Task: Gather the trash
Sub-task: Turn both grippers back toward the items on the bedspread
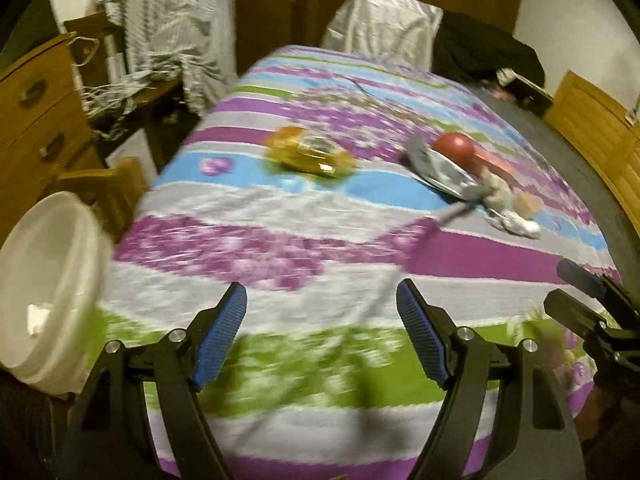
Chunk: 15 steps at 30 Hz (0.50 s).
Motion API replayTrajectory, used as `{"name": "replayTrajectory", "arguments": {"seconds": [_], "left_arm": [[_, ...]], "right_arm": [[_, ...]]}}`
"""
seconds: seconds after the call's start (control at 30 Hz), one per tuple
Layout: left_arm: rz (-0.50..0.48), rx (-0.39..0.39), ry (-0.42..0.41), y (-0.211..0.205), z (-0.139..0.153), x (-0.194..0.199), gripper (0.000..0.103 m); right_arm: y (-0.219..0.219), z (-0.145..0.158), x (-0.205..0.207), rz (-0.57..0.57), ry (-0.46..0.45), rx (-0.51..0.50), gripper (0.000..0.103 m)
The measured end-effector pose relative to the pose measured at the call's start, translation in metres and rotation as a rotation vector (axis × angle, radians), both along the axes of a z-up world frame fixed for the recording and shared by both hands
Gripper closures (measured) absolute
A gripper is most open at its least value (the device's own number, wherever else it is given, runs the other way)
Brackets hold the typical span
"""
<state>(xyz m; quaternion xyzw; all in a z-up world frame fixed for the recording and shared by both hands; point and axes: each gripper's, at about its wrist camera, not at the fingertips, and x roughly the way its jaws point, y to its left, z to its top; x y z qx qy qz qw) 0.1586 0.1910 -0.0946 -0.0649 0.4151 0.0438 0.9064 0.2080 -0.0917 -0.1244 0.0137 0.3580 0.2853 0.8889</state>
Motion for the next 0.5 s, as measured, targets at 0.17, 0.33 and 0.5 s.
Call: {"name": "replayTrajectory", "arguments": {"seconds": [0.17,0.33,0.5], "left_arm": [[-0.064,-0.014,0.033,-0.039,-0.009,0.026,0.029],[-0.103,-0.037,0.051,-0.065,-0.012,0.059,0.029],[-0.084,-0.112,0.057,-0.079,-0.005,0.118,0.022]], "right_arm": [[-0.048,-0.017,0.008,-0.076,0.024,0.007,0.028],[-0.085,-0.030,0.018,-0.117,0.040,0.024,0.028],[-0.111,-0.042,0.029,-0.150,0.060,0.067,0.027]]}}
